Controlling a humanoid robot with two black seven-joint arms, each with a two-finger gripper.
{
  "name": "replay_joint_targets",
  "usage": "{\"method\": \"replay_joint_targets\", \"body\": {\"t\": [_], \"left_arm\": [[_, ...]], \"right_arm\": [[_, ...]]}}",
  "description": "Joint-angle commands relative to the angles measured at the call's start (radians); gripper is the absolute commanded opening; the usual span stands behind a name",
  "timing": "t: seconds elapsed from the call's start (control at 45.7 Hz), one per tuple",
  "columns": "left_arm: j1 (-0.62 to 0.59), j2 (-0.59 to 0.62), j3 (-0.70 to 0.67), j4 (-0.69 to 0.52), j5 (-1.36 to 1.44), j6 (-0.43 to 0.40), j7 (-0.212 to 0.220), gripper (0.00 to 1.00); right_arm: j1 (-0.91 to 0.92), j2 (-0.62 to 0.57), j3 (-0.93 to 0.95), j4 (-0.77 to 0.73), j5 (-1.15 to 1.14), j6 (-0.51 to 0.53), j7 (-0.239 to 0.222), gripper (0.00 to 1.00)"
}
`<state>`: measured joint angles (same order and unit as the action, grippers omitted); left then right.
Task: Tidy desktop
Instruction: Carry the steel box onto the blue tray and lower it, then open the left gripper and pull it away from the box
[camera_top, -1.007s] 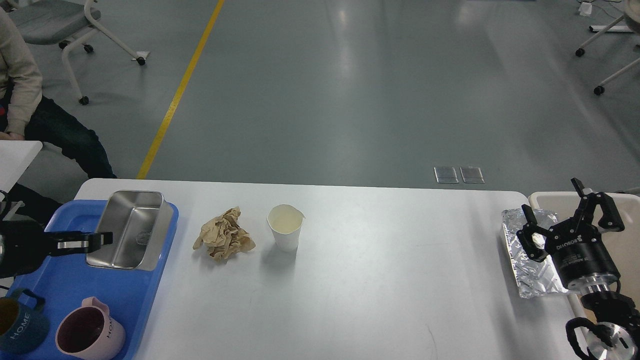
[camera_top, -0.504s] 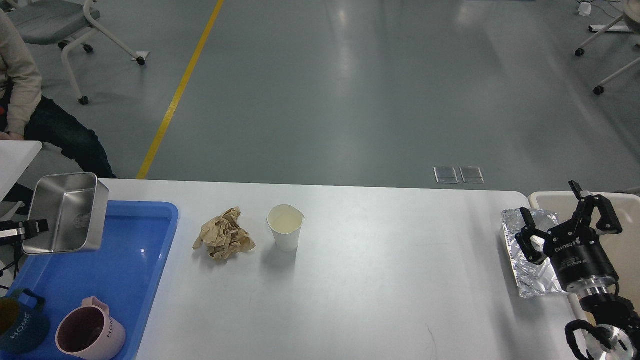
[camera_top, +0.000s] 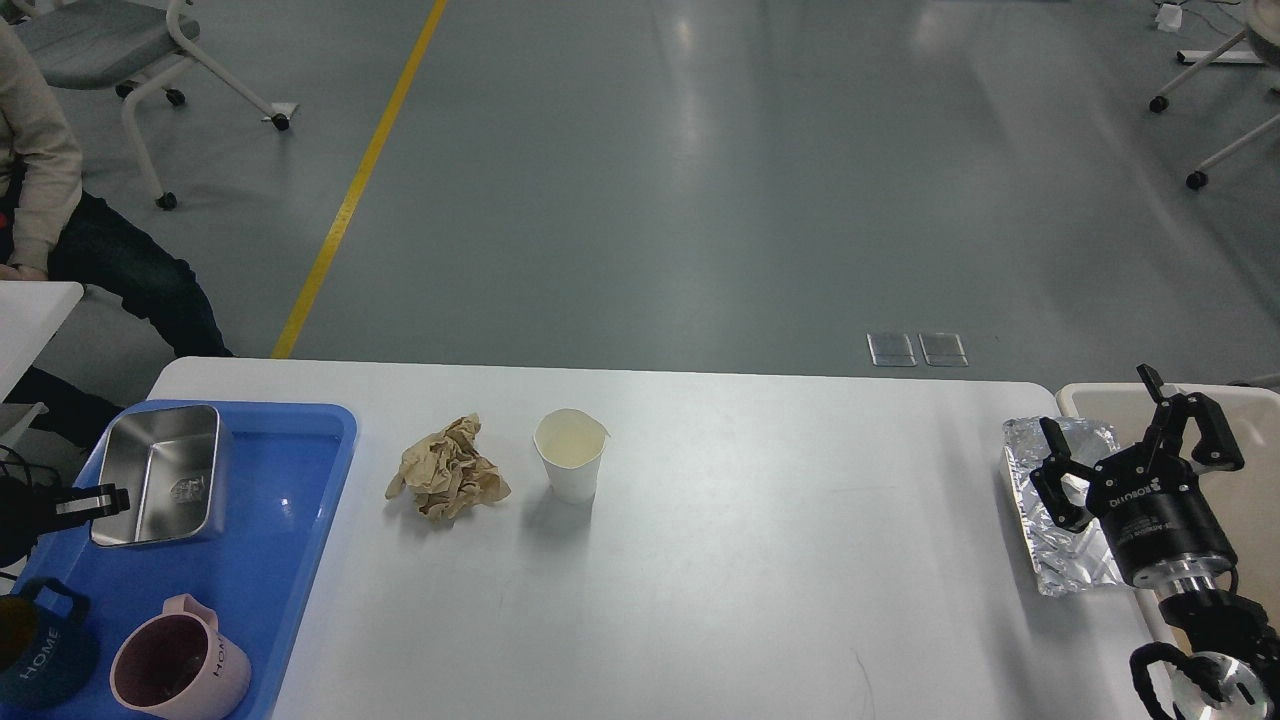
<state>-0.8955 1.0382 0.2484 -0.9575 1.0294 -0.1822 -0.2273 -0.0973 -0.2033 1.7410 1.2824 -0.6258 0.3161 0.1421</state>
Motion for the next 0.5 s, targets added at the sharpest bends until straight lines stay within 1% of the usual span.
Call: {"method": "replay_joint_targets", "body": {"t": [0.0, 0.197, 0.482], "left_arm": [[0.026, -0.07, 0.005, 0.086, 0.0, -0.002, -0.001, 0.01], [0.058, -0.185, -0.001, 0.217, -0.003, -0.002, -0.004, 0.02], [0.078, -0.242, -0.003, 0.269, -0.037, 0.007, 0.005, 0.03]], "right_arm": [[0.001, -0.001, 0.0, 0.0, 0.0, 0.0, -0.001, 1.0], [0.001, 0.001, -0.001, 0.0, 0.0, 0.0, -0.001, 1.0], [0.001, 0.004, -0.001, 0.0, 0.0, 0.0, 0.001, 1.0]]}}
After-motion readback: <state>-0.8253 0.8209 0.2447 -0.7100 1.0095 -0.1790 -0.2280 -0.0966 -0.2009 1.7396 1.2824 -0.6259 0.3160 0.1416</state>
